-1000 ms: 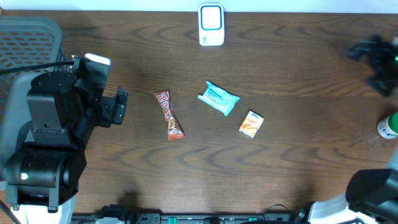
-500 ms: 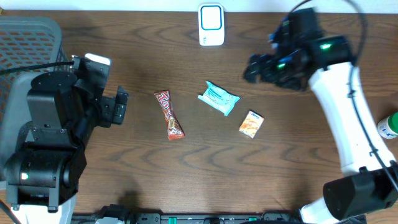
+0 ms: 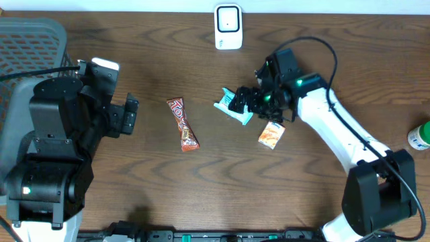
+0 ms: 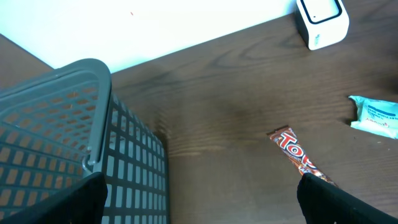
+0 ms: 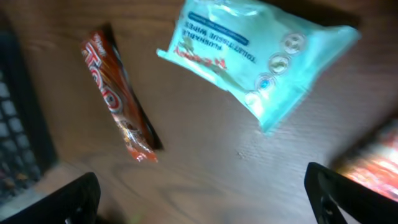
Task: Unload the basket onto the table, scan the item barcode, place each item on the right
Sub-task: 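Reach the right gripper to the light-blue wipes pack and grasp it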
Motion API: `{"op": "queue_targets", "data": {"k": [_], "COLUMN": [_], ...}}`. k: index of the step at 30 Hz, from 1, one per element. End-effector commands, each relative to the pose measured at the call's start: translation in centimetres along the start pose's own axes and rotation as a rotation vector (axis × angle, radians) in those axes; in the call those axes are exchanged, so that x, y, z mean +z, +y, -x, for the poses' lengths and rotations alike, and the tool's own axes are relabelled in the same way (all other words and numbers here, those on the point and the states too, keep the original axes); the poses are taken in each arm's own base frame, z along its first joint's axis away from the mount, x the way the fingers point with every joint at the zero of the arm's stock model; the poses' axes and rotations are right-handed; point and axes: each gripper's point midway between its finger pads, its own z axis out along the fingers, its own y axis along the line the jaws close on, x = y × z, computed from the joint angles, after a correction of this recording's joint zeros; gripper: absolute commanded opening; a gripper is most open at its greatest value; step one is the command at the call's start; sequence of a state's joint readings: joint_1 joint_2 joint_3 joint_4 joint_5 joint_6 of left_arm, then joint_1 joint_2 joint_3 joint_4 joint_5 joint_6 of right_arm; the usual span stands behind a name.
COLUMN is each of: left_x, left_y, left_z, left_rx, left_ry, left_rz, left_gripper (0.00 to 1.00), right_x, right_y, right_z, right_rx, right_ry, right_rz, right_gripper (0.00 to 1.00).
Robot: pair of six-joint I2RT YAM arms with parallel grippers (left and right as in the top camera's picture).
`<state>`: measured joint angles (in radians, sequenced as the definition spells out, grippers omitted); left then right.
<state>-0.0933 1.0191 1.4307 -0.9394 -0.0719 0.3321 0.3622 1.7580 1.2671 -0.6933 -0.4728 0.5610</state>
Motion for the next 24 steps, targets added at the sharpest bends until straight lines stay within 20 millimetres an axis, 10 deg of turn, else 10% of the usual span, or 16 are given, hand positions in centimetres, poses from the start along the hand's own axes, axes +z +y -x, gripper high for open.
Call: {"op": "queue_targets", "data": {"k": [1, 16, 24], "left_x": [0.1, 0.1, 0.1], "left_y": [-0.1, -0.1, -0.1], "left_z": [-0.1, -0.1, -0.1], "left_rx": [-0.018, -0.018, -0.018], "left_ry": [0.003, 0.003, 0.003], "left_rz": [-0.009, -0.009, -0.009], "left_gripper": [0.98, 0.98, 0.98], "right_x": [1.7, 10.1, 11.0], "right_y": [0.2, -5.1, -8.7], "right_z": [-1.0, -0.5, -0.3], "right_rx": [0.096, 0.302, 0.372], "right_ry": [0.051, 0.103, 0.048], "right_rz": [0.07, -0.018, -0.177], "right_gripper": [0.99, 0.99, 0.89]}}
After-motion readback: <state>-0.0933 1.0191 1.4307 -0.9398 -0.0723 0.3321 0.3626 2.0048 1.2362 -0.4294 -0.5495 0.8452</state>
